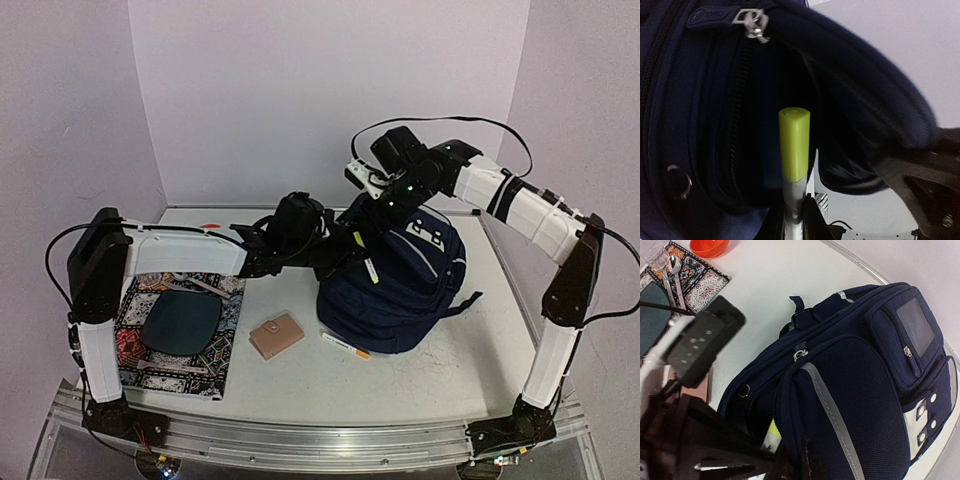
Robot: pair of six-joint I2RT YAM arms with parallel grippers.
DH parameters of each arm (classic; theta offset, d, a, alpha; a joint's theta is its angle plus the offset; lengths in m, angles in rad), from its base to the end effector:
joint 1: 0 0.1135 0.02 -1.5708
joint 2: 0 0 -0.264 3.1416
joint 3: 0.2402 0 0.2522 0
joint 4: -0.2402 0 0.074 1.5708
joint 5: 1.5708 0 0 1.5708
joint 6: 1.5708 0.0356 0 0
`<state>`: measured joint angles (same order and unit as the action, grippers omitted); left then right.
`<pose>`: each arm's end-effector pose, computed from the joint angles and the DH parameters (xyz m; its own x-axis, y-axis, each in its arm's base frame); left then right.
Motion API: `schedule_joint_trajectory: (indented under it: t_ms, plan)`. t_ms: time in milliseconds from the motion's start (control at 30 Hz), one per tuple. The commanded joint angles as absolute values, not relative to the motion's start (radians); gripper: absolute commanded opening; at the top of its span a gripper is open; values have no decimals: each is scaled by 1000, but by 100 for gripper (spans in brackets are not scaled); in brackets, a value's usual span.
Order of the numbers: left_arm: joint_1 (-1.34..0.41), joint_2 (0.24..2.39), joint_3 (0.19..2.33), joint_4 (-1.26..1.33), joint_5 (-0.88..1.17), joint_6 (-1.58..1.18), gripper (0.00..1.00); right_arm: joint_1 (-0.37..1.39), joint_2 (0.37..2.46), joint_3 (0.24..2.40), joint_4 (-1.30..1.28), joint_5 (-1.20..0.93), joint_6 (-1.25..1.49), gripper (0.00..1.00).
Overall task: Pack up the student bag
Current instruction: Place the pen in the upper front pocket of the bag, then pick up the pen at the center of the board.
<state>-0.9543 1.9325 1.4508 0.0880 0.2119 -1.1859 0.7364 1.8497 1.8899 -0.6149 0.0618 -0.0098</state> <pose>0.2591 -0.3787 0.2584 -0.9267 -0.2595 -0.2720 0.1361 0.4428 -0.8862 0.3178 0.2851 0.3776 -0.3965 -0.3726 -0.8390 -0.6358 0.7707 -0.0418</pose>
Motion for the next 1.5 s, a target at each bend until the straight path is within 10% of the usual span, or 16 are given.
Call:
schedule_joint_trajectory:
  t_ms: [0,300,733,1467]
  plan:
    - [-948,1980,1528,156,156,-1261,0,774,1829,2006,-546,-30,36,0]
    - [-946,2074,1662,160,79,-1311,11,783,1847,2036,-544,-32,47,0]
    - [-945,1969,1553,160,28,-1286,58,782,1860,2022,-545,104,40,0]
    - [-1009,1587,1013,15,-52,-1275,60,774,1942,2068,-545,211,14,0]
